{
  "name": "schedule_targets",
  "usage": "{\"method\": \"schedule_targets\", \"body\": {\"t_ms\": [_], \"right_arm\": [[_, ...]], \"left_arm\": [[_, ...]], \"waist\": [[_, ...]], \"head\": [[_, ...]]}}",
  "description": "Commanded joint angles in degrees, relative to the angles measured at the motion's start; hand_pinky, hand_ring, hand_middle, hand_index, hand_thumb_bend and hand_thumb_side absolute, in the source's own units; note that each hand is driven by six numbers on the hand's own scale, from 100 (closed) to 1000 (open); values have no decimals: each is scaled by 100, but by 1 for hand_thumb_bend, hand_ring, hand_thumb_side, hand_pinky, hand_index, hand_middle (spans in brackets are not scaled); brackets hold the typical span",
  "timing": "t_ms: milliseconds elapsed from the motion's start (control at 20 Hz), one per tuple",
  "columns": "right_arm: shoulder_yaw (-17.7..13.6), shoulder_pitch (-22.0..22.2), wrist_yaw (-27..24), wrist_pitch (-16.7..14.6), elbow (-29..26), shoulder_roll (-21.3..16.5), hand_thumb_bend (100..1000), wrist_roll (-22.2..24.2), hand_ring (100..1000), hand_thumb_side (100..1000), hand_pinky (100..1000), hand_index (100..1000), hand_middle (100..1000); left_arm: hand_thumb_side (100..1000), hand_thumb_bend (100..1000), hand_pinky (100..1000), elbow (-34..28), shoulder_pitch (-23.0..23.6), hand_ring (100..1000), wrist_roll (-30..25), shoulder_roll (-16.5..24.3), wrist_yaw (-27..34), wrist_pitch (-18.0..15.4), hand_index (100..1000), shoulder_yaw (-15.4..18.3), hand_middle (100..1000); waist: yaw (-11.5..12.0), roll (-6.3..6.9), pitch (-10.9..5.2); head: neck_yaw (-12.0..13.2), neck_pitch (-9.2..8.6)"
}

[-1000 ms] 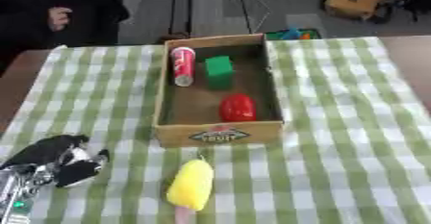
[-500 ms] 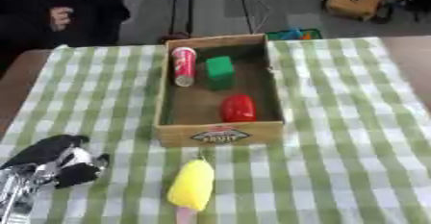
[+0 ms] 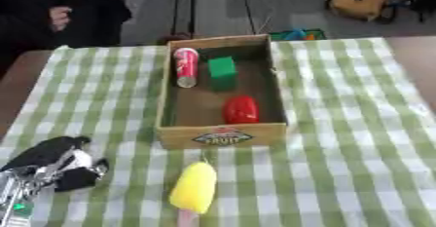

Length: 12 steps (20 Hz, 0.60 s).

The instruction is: Pick up objects on the table and place them in the box.

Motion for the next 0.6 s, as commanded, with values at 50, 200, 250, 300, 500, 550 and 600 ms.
{"method": "schedule_targets", "body": {"t_ms": [50,200,250,300,500,550,600], "right_arm": [[-40,-46,-32,-99,-135,-75,100,-115,435,747,421,451,317],[-39,-45,-35,-95,-135,-73,100,-113,435,748,421,450,317],[-38,-46,-36,-95,-135,-73,100,-113,435,750,421,450,317],[-38,-47,-36,-95,-135,-73,100,-113,435,750,421,450,317],[-38,-49,-39,-93,-135,-75,100,-116,435,750,421,450,317],[-39,-51,-40,-93,-135,-75,100,-118,436,750,422,450,318],[-40,-52,-41,-94,-135,-75,100,-121,436,750,422,450,318]], "left_arm": [[625,113,340,454,180,591,-145,-95,-95,46,950,-83,777],[604,100,330,425,171,586,-145,-106,-142,63,934,-87,771],[591,100,321,416,167,582,-145,-107,-151,66,902,-87,765],[591,100,321,409,165,582,-145,-108,-159,69,902,-87,765],[599,100,309,394,162,578,-145,-112,-166,73,801,-86,755],[605,100,308,398,162,578,-145,-113,-170,72,786,-86,752],[605,100,308,403,163,578,-145,-113,-170,71,786,-86,752]], "waist": [[-25,-65,-8],[-27,-62,-7],[-30,-61,-6],[-31,-60,-6],[-39,-62,-5],[-40,-62,-5],[-40,-62,-5]], "head": [[19,-74],[19,-74],[20,-74],[20,-75],[20,-84],[21,-85],[22,-87]]}}
